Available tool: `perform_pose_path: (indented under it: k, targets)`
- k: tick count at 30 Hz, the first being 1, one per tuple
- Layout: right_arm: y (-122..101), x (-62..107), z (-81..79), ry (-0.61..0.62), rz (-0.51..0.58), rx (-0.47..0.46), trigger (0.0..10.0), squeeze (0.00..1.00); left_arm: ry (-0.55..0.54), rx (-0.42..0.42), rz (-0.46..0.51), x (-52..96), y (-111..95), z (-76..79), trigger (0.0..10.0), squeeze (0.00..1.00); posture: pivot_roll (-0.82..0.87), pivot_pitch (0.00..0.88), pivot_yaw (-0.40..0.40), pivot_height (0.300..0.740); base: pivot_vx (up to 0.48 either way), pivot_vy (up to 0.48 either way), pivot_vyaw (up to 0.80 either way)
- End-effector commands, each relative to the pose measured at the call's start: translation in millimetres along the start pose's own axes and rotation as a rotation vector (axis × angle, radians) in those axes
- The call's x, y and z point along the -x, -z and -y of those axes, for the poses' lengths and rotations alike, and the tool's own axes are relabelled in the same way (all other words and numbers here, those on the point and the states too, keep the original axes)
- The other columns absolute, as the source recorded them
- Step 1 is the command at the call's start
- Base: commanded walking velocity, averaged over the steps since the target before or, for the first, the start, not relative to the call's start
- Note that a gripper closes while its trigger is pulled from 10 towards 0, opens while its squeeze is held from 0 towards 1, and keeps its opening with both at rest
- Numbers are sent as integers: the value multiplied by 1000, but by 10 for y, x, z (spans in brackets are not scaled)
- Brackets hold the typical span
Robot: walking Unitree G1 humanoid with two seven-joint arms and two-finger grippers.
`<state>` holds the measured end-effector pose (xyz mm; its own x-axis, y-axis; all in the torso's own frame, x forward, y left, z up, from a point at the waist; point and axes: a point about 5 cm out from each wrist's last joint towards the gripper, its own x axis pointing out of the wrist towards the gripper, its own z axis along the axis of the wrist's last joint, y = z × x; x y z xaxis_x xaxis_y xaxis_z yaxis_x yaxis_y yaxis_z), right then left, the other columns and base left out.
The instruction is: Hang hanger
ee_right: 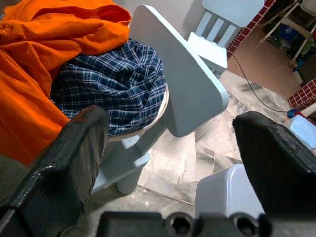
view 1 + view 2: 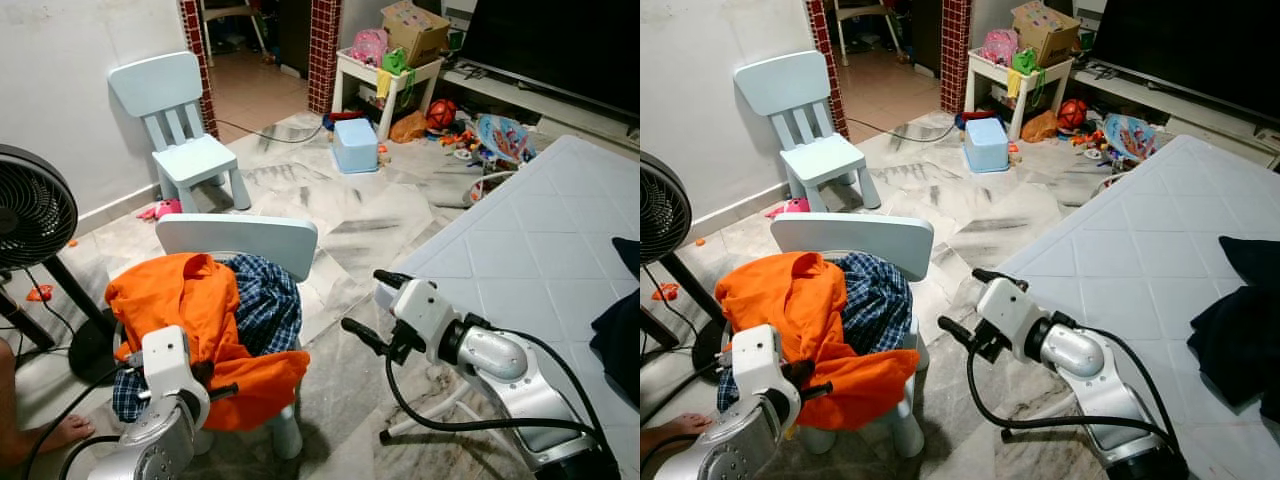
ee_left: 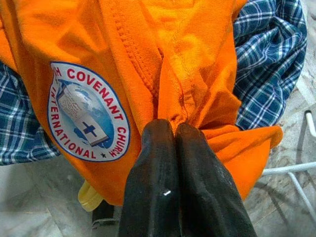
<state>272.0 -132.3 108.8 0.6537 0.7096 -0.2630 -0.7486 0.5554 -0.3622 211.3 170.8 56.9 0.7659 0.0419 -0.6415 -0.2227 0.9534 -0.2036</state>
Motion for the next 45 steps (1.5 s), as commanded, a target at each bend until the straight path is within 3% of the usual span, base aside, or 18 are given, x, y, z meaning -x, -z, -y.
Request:
perform_pose_path:
  k: [1,13,27,36,44,45]
  targets:
    - [-8,14,19,-4,-1,16,10000,0,1,-15,8,-2,-39,21,10000,1000,-95,6,-53,740,0,0,0]
    - [12,30,29,3,-7,19,10000,0,12,-113,33,40,-89,77,10000,1000,-100,10,-45,740,0,0,0]
    - [3,17,23,1,-3,22,10000,0,-51,-7,149,5,-281,65,10000,1000,-102,9,-43,740,0,0,0]
    - [0,17,9,-4,-3,26,10000,0,-26,47,111,-160,-261,179,10000,1000,-110,8,-45,740,0,0,0]
    - [0,26,12,2,-4,26,10000,0,17,29,75,-265,-224,294,10000,1000,-117,10,-36,740,0,0,0]
    - [-2,25,6,2,-3,26,10000,0,29,40,61,-297,-209,307,6980,0,-118,11,-33,740,0,0,0]
